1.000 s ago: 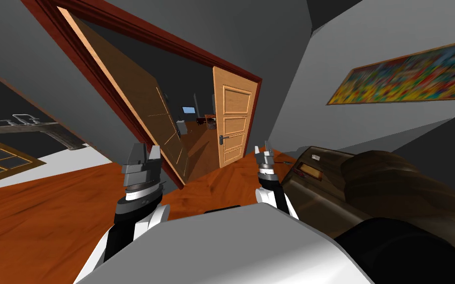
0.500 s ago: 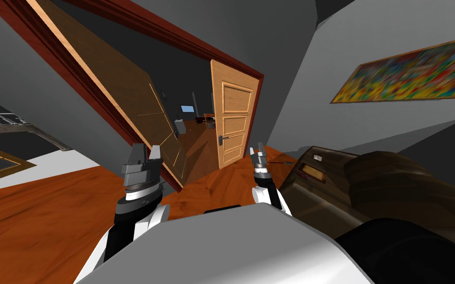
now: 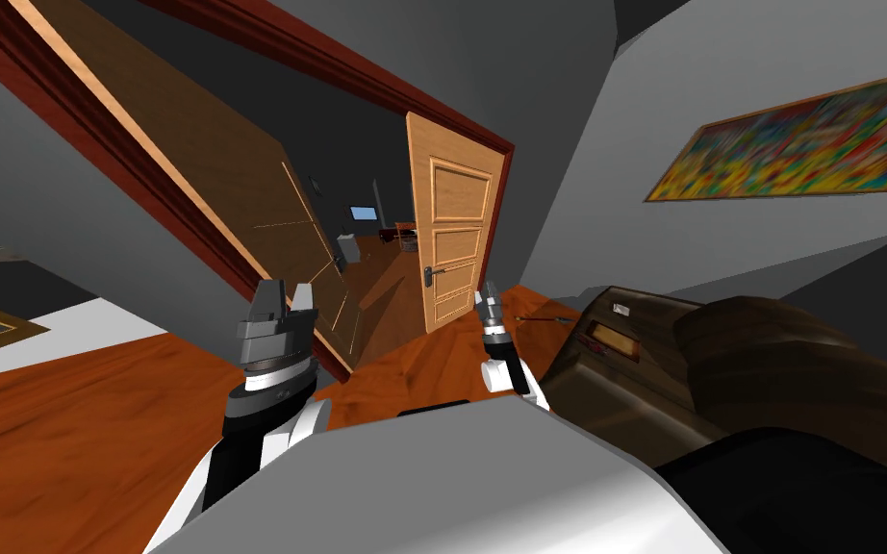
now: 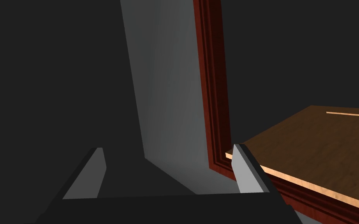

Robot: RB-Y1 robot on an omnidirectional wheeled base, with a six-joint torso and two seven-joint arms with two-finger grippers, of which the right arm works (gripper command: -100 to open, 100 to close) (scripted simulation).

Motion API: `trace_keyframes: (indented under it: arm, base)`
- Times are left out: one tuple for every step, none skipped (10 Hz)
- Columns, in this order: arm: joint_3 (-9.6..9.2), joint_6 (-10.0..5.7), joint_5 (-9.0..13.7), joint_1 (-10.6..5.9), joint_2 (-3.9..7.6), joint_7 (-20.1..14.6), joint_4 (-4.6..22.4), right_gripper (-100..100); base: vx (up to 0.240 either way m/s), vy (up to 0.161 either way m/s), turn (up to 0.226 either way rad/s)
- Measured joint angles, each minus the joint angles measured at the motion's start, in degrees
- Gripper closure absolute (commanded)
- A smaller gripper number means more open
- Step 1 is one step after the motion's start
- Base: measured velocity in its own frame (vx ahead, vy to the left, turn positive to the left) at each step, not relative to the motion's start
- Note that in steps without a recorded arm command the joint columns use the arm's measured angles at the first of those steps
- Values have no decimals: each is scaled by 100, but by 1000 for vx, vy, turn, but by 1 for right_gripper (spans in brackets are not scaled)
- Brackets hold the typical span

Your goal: Push the door open

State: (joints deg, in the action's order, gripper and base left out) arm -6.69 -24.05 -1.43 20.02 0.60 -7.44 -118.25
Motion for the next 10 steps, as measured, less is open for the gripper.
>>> trace_keyframes:
  arm:
    - [19,20,13,-81,42,-44,100,-100]
    - [-2,27,9,-168,69,-77,248,-100]
    - [-52,22,-8,-263,90,-107,390,-100]
    - [-75,19,-15,-313,102,-127,489,-100]
    - [-98,-1,-25,-439,112,-147,680,-100]
    - [-124,21,-33,-597,143,-185,851,-100]
    - [-148,37,-42,-648,151,-205,950,-100]
    - [-194,-3,-64,-747,140,-213,1162,-100]
    - [-255,-7,-91,-882,128,-225,1356,-100]
    - [-291,-22,-93,-996,189,-281,1542,-100]
  base:
    - [59,-14,-21]
    - [80,-6,-23]
    - [55,-5,-7]
    - [54,-10,-19]
    - [71,-17,-25]
    - [56,-13,-5]
    - [64,-2,-18]
    - [80,-8,-26]
    - [86,-7,-29]
    - [65,-14,-10]
